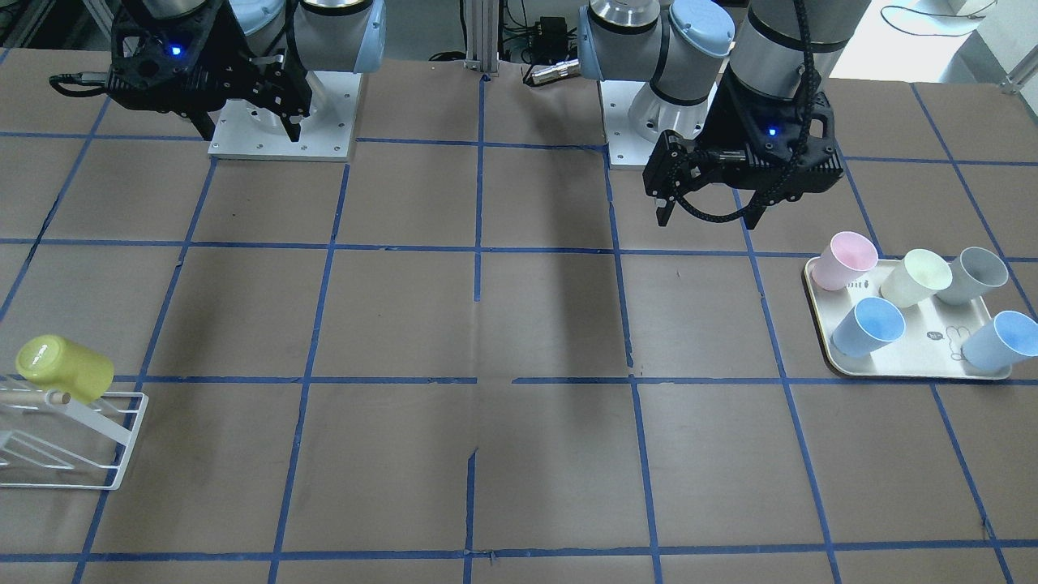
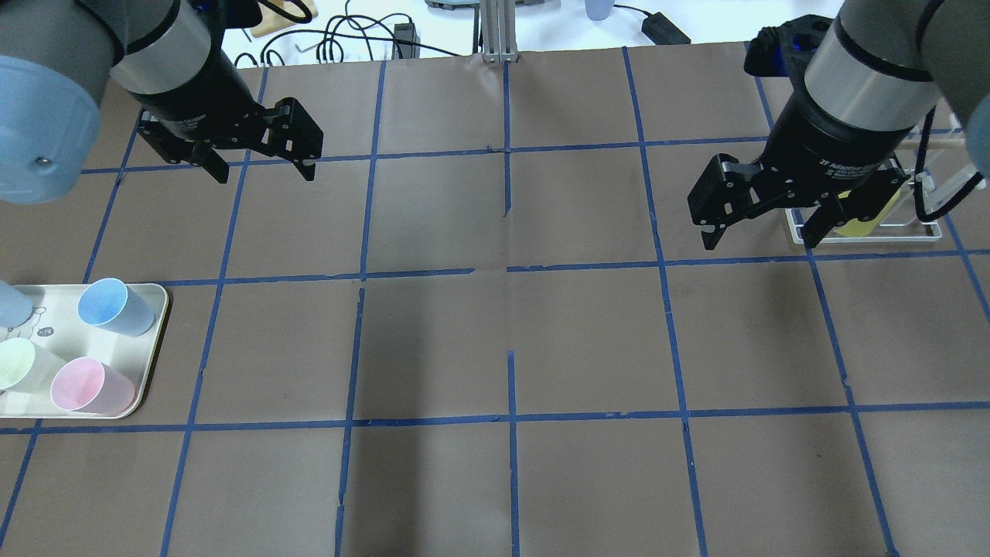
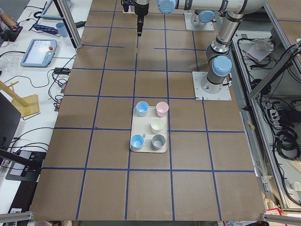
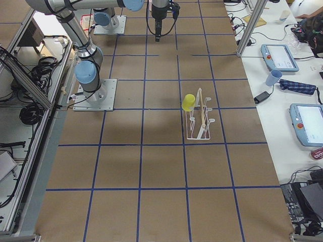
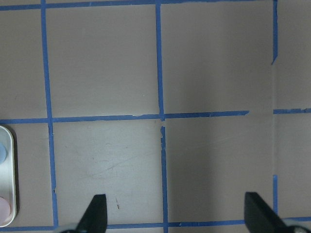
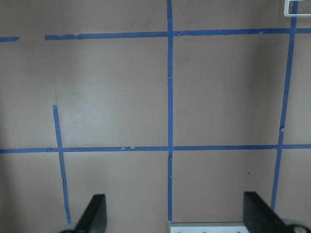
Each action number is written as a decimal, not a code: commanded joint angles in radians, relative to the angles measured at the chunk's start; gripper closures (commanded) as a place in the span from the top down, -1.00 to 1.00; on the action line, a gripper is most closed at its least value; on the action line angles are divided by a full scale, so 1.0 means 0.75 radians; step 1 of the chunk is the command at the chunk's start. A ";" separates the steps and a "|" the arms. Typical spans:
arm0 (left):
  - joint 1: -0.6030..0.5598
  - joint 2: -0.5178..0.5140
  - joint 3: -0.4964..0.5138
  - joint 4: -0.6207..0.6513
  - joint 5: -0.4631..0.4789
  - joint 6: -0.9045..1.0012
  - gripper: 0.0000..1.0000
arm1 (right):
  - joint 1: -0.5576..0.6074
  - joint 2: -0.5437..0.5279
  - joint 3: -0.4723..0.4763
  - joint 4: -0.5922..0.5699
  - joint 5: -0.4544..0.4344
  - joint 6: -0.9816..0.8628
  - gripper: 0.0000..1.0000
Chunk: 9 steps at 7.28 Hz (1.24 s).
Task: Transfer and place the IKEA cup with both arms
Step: 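Move the right gripper down toward the yellow cup on the wire rack, then lower the right gripper around the yellow cup's base and close it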
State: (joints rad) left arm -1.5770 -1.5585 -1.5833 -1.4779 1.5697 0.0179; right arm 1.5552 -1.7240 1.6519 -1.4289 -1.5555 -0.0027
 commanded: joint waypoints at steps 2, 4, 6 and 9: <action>0.000 0.000 0.000 -0.001 0.001 -0.001 1.00 | -0.150 0.018 0.004 -0.079 -0.084 -0.043 1.00; 0.000 0.000 -0.002 -0.001 0.001 -0.001 1.00 | -0.351 0.073 0.004 -0.158 -0.076 -0.357 1.00; 0.000 0.000 0.000 0.001 0.001 0.001 1.00 | -0.455 0.214 -0.002 -0.297 -0.023 -0.562 1.00; 0.000 0.000 -0.002 -0.001 0.001 0.001 1.00 | -0.505 0.363 0.002 -0.495 -0.006 -0.628 1.00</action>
State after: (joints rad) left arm -1.5769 -1.5585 -1.5834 -1.4783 1.5708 0.0183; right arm 1.2029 -1.5003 1.6526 -1.7446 -1.5611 -0.4477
